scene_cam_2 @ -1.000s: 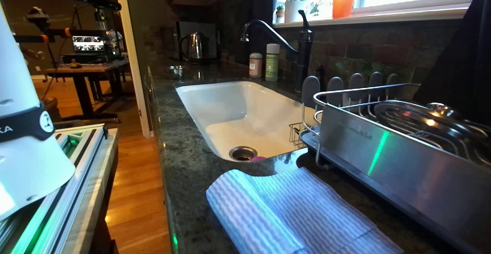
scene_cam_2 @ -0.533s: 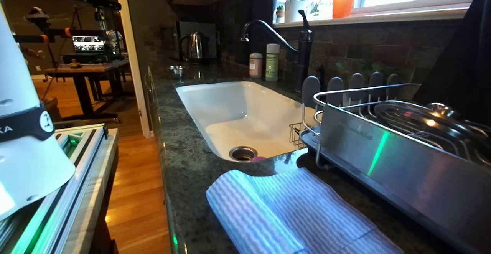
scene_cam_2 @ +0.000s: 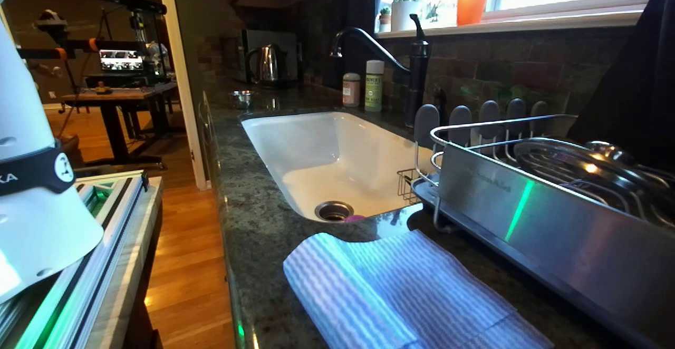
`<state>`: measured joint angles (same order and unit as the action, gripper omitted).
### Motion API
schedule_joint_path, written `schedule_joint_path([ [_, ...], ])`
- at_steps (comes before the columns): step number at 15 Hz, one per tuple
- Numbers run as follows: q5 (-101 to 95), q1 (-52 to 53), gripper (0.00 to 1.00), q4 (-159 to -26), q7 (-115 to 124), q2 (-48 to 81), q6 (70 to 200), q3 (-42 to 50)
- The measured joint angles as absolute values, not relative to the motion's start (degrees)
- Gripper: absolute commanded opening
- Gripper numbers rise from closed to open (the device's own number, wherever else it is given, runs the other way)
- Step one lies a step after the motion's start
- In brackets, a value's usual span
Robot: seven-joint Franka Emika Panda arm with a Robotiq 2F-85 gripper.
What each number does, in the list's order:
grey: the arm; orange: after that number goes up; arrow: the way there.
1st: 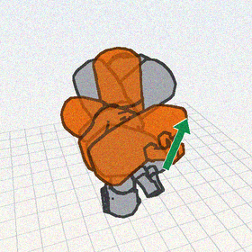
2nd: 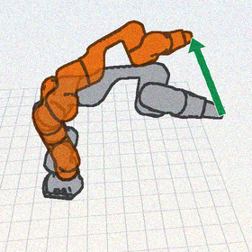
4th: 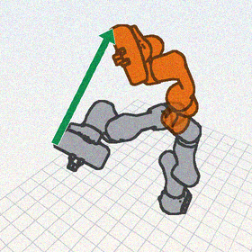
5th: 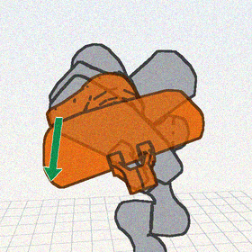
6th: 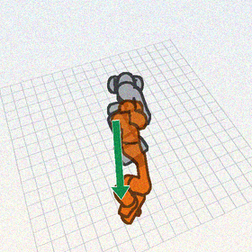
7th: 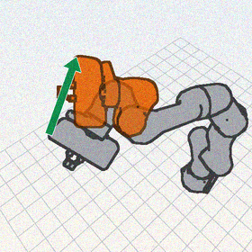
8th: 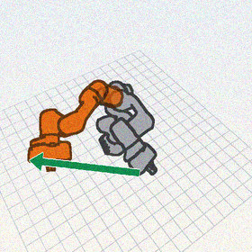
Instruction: Put the purple plate on the plate rack
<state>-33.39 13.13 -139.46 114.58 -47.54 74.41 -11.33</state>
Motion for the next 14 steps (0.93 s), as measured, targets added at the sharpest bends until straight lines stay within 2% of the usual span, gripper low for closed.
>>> schedule_joint_path([
  [4, -34.1, 11.7, 0.01, -139.4, 102.1, -49.6, 79.8, -6.1],
  [5, -34.0, 10.8, 0.04, -139.2, 100.3, -49.9, 80.3, -5.4],
  [14, -34.2, 2.2, 0.01, -136.6, 96.9, -48.0, 80.8, -4.6],
])
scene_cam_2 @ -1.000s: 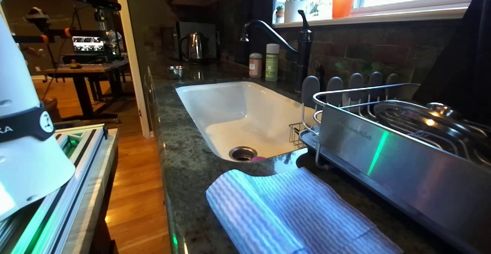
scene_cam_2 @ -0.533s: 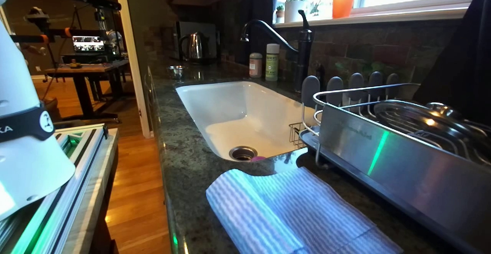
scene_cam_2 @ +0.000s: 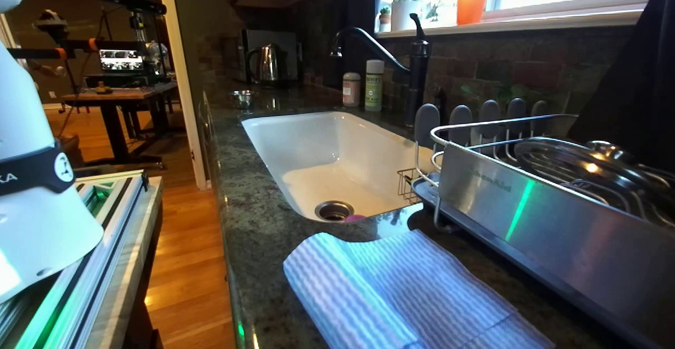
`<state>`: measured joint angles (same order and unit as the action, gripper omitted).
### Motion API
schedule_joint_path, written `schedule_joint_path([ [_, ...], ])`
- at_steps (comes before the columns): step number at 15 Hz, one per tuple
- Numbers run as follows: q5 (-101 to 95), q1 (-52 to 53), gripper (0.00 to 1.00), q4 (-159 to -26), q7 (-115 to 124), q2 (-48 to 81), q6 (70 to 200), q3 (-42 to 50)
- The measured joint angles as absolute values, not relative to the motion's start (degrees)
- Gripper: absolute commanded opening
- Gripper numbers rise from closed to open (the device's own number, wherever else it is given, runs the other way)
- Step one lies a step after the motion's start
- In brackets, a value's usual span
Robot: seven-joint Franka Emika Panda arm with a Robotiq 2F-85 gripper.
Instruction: Put the purple plate on the plate rack
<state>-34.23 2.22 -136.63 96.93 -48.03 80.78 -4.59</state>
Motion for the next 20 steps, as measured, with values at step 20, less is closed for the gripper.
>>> schedule_joint_path([
  [20, -27.3, -7.2, 0.01, -101.0, 89.9, -10.0, 76.0, 0.9],
])
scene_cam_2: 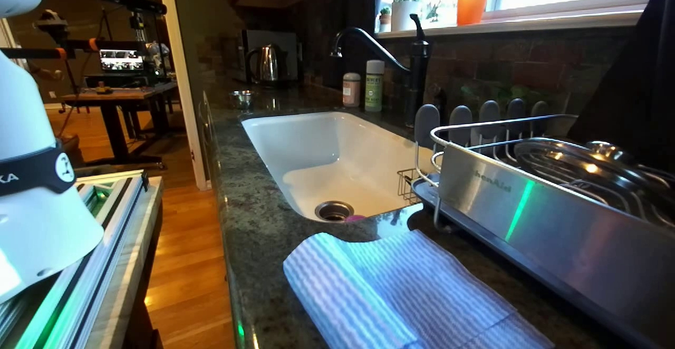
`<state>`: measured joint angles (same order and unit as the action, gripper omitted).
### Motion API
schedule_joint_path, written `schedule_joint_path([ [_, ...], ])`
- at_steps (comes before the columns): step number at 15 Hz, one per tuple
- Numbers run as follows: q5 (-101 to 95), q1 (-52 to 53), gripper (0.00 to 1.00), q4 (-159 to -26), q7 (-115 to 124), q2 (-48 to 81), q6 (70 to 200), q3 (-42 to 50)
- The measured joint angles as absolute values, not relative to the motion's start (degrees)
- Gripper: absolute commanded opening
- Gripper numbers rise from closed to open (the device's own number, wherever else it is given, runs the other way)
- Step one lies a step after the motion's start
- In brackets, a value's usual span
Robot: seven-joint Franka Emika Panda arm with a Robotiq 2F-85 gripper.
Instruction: Put the purple plate on the plate rack
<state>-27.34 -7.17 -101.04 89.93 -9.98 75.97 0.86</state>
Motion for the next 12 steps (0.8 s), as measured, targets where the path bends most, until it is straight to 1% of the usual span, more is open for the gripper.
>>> schedule_joint_path([
  [6, -25.1, -8.9, 0.01, -98.1, 93.0, -4.6, 64.6, 4.6],
  [12, -21.5, -11.1, 0.01, -92.9, 93.8, 5.0, 62.1, 9.6],
])
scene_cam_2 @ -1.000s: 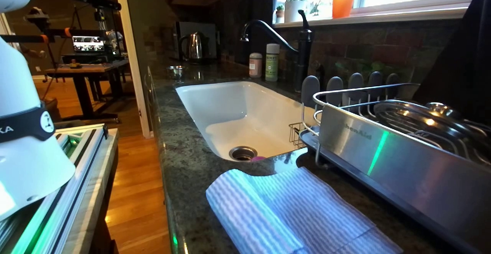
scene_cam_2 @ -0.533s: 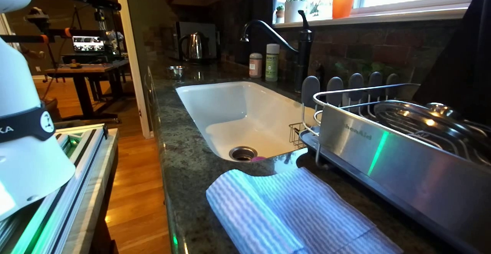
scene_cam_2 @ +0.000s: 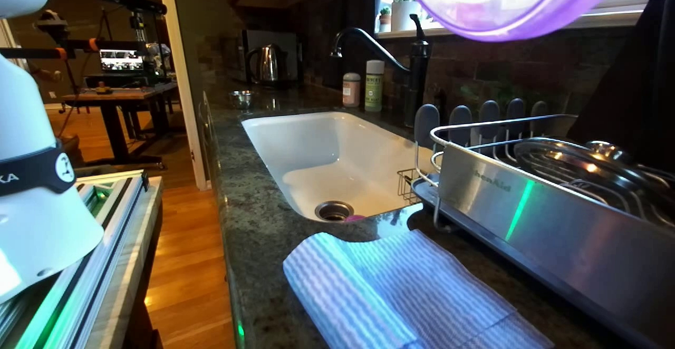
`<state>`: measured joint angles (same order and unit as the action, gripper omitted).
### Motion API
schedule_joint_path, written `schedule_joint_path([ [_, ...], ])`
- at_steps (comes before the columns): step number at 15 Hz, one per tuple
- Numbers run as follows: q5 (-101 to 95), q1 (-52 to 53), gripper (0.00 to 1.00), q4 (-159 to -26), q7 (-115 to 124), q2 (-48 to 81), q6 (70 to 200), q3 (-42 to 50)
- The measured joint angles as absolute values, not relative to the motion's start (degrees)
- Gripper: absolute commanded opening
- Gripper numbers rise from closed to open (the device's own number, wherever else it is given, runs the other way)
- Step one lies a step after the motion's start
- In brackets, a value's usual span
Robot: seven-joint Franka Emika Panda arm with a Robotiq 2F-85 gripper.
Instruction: Put the purple plate on the plate rack
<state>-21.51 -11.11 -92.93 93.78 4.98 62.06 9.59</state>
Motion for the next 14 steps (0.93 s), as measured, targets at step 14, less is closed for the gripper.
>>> schedule_joint_path([
  [14, -18.8, -11.7, 0.01, -81.2, 81.9, 17.0, 64.2, 12.5],
])
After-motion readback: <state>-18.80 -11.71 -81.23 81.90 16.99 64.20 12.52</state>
